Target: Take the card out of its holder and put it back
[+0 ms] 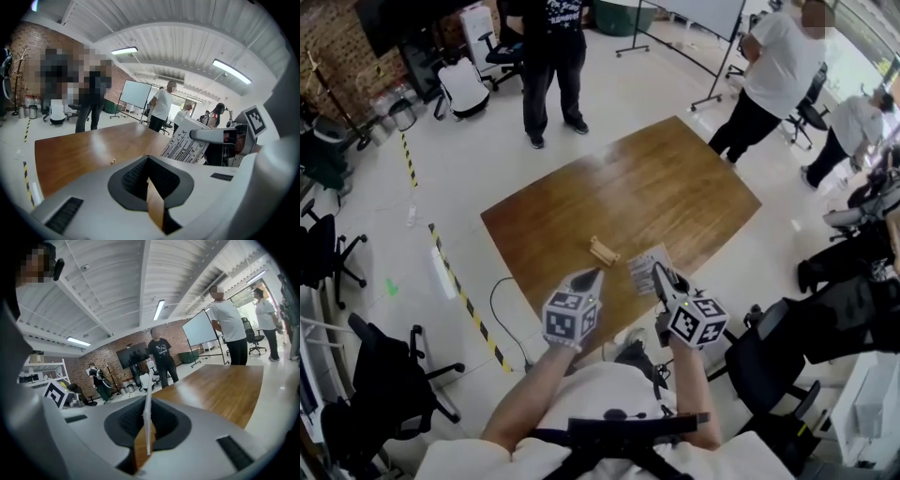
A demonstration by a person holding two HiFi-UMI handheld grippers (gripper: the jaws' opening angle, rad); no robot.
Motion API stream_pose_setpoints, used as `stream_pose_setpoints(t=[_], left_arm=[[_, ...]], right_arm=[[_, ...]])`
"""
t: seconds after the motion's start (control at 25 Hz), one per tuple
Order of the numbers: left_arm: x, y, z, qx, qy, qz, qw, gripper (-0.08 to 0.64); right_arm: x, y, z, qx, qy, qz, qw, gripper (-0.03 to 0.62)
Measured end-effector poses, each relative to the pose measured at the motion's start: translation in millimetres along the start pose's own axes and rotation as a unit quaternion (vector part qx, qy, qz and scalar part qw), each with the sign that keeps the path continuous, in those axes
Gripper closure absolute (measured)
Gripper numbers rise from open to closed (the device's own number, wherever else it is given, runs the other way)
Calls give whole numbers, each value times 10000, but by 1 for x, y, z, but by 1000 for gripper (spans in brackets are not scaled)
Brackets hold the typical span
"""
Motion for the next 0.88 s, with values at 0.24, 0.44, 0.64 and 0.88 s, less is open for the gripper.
stream_pose_setpoints(t=[0.24, 0.44, 0.64, 0.88], left_arm=[[3, -5, 4, 8, 68, 207, 9998, 563], [0, -9, 5, -50, 296, 288, 9991, 563], [-3, -14, 2, 18, 399, 404, 9984, 563], [5, -18, -3, 55, 562, 643, 9963, 564]], right_arm=[[3, -14, 7, 146, 154, 165, 9996, 572], [-3, -19, 14, 231, 213, 284, 9991, 572], [-11, -35, 26, 332, 440, 490, 9973, 572], [-13, -77, 36, 637, 805, 887, 9908, 572]])
Point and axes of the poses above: the fingertips, and each gripper's own axes: y backward along the fingers, x to its left, z out of its top, the point moved 2 cm from there along y, backward along the fingers, and after that the axes turned 10 degrees about -y, right-handed, at the moved point
